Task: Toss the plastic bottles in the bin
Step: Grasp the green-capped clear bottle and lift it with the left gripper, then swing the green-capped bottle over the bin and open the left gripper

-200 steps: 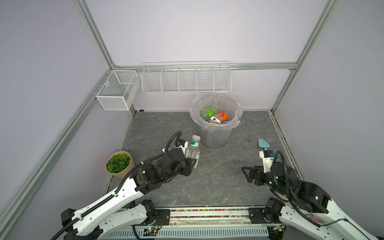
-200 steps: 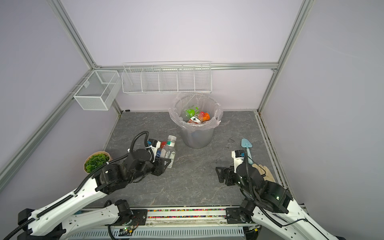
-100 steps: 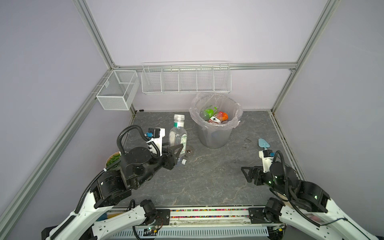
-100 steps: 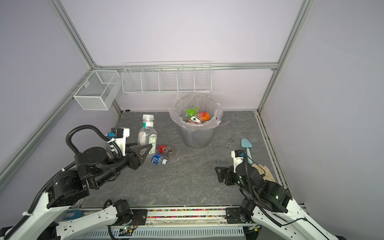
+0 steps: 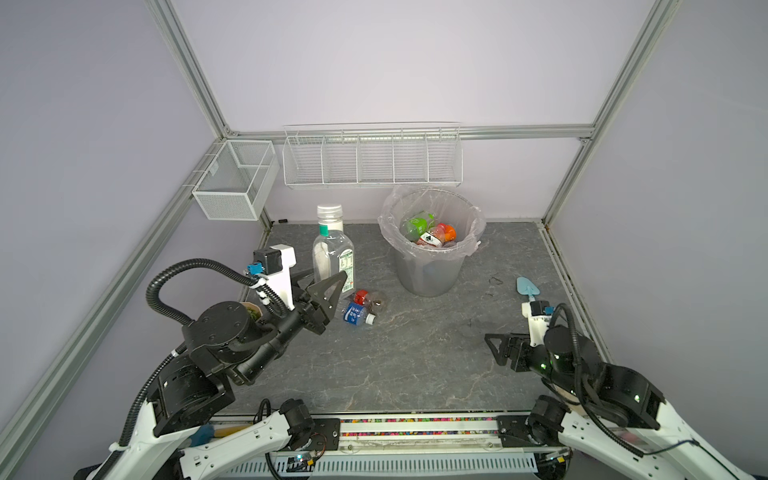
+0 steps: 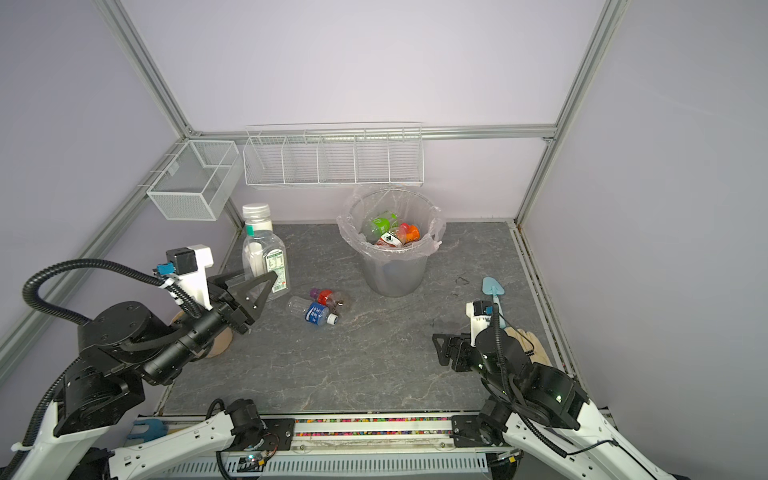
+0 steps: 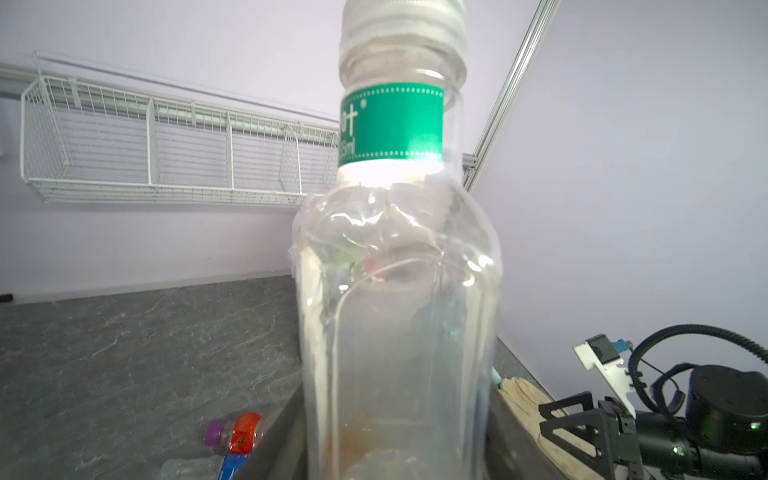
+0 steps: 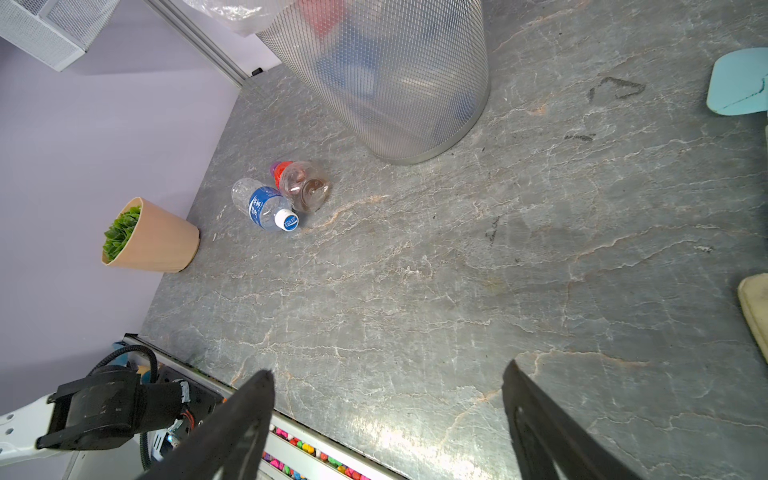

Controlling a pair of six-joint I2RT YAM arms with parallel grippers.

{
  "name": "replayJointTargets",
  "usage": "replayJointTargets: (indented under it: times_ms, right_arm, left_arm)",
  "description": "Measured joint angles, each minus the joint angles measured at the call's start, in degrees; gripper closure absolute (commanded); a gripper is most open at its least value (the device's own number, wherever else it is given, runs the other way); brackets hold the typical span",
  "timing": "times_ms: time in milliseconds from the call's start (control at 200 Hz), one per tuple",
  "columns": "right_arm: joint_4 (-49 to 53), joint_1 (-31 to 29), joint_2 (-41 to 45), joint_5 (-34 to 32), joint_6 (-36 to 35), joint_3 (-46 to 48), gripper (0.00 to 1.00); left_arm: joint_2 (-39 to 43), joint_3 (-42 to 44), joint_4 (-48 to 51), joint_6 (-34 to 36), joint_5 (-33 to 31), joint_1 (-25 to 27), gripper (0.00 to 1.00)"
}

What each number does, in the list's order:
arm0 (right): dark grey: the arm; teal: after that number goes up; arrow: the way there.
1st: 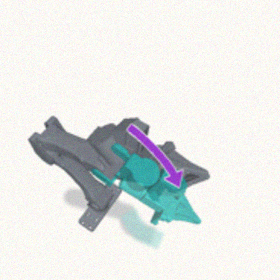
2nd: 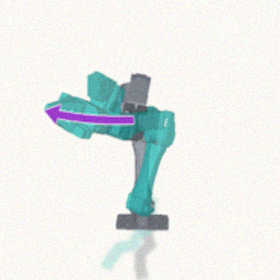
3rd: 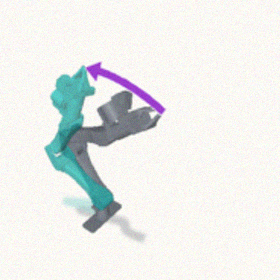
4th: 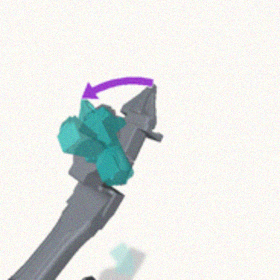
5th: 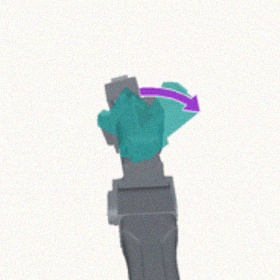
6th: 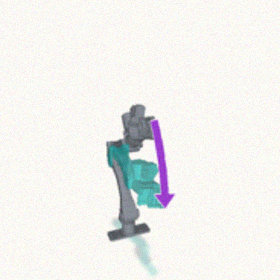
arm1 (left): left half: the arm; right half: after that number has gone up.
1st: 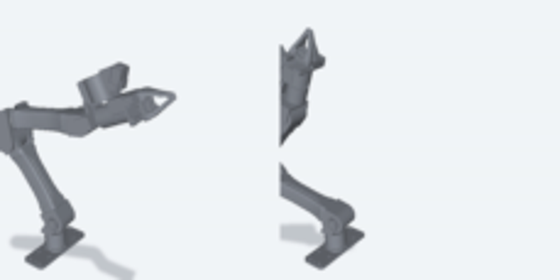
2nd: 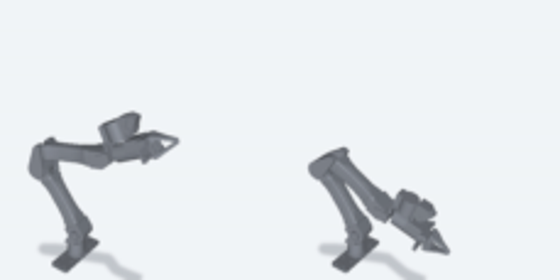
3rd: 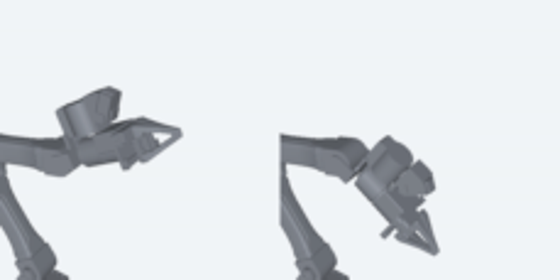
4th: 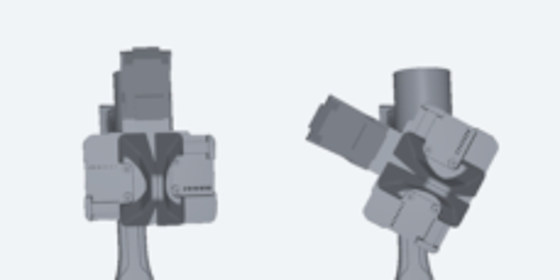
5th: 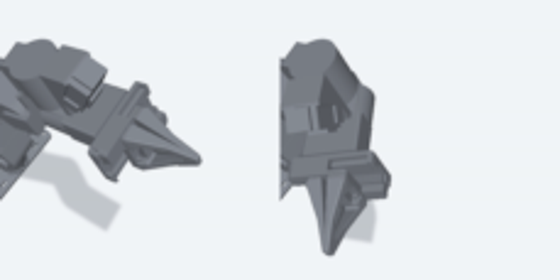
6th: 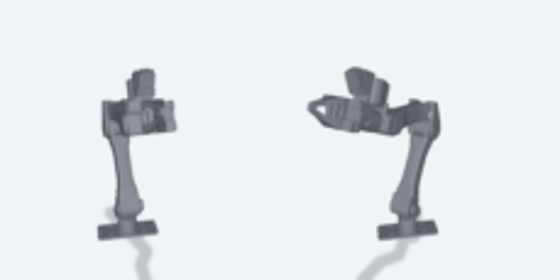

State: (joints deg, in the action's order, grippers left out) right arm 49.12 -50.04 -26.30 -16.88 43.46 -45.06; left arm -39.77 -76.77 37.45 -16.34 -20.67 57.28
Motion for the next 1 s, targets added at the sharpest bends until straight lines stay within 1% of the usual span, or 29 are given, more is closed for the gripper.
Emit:
replayJointTargets:
  times_ms: [170,255,475,690,840,915,1000]
  right_arm:
    - [0.1,0.0,0.0,0.0,0.1,0.0,0.12]
    - [0.2,0.0,0.0,0.0,0.2,0.0,0.12]
    - [1.0,0.0,1.0,-0.1,0.3,0.0,0.12]
    - [2.0,0.0,2.0,-0.2,0.6,0.0,0.12]
    - [2.2,0.0,2.1,-0.2,0.7,0.0,0.12]
    - [2.5,0.0,2.1,-0.2,0.8,0.0,0.12]
    - [2.9,0.0,2.1,-0.1,0.9,-0.1,0.12]
  left_arm:
    - [-1.6,-3.7,-2.0,2.1,0.0,0.0,0.66]
    - [-3.9,-6.1,-3.6,3.0,0.1,0.0,0.66]
    - [-11.1,-9.0,-5.9,5.0,0.8,0.0,0.65]
    - [-22.3,-14.9,-7.4,6.7,2.8,0.0,0.65]
    - [-32.4,-21.9,-7.6,7.2,5.5,-0.6,0.65]
    - [-38.2,-26.0,-7.6,6.8,7.9,-2.0,0.65]
    - [-44.6,-29.6,-7.3,5.3,11.7,-4.8,0.64]
